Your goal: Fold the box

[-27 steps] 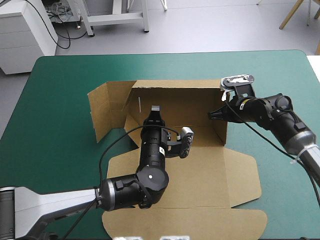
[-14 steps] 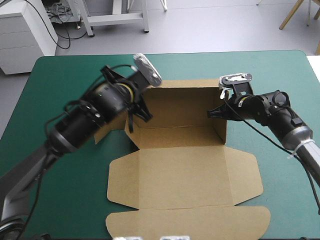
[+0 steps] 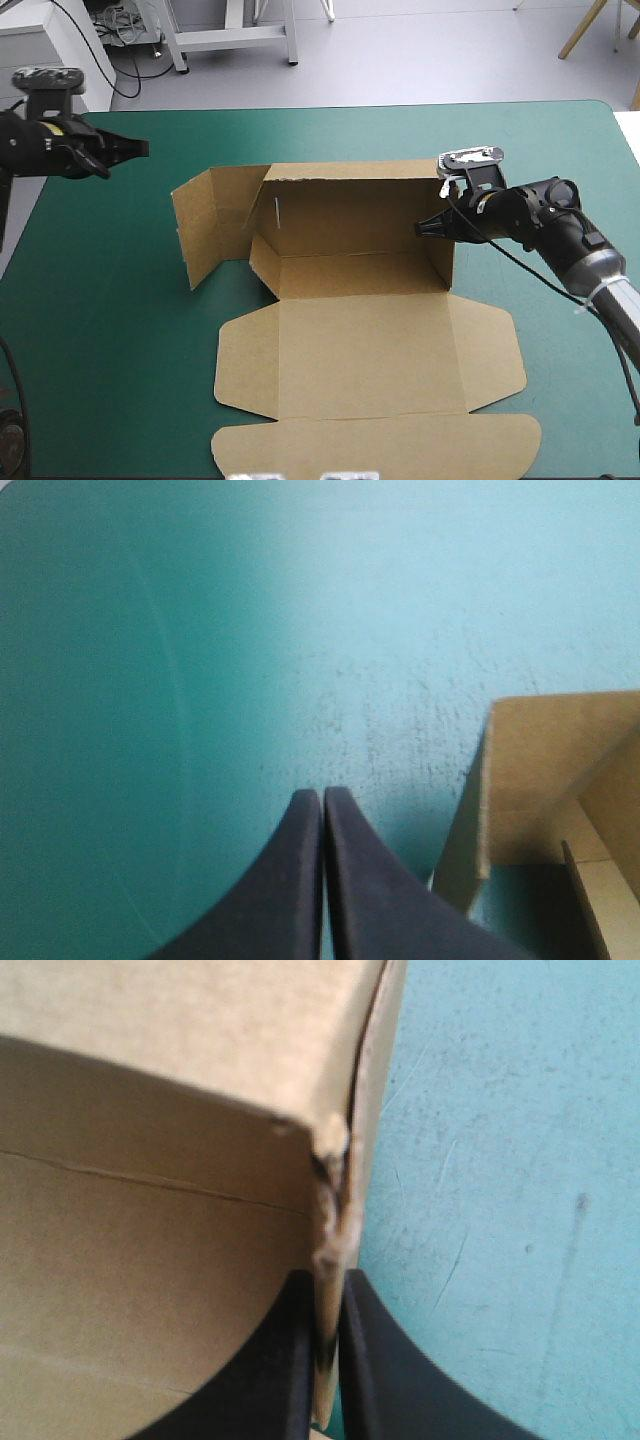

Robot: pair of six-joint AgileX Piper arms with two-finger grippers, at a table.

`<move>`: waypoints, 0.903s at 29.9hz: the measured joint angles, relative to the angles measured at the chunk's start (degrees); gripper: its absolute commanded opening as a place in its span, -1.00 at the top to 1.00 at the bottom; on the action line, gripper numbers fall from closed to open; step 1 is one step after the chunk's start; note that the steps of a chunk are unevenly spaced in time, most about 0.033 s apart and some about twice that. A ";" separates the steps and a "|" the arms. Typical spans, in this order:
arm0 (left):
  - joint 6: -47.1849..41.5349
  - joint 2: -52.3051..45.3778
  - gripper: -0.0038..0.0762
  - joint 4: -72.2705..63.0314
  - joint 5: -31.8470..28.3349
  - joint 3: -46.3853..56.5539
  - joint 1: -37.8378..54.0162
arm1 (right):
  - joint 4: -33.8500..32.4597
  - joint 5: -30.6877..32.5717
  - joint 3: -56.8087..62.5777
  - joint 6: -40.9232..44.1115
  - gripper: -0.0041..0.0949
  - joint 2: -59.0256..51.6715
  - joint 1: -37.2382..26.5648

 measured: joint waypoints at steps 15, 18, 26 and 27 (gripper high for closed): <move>0.00 -4.62 0.93 -14.22 -9.22 24.87 19.50 | 0.26 23.20 -22.14 0.31 0.96 13.80 -0.13; 0.00 -4.93 0.93 -14.60 -9.50 25.22 19.50 | -0.32 23.48 -25.88 -0.08 0.96 16.97 -0.31; 0.00 -5.16 0.93 -14.95 -9.94 25.26 19.50 | -2.42 18.56 -34.91 0.01 0.95 27.62 -0.45; 0.00 -5.16 0.93 -14.95 -10.05 25.26 19.50 | -2.42 18.33 -35.94 0.08 0.95 28.57 -0.45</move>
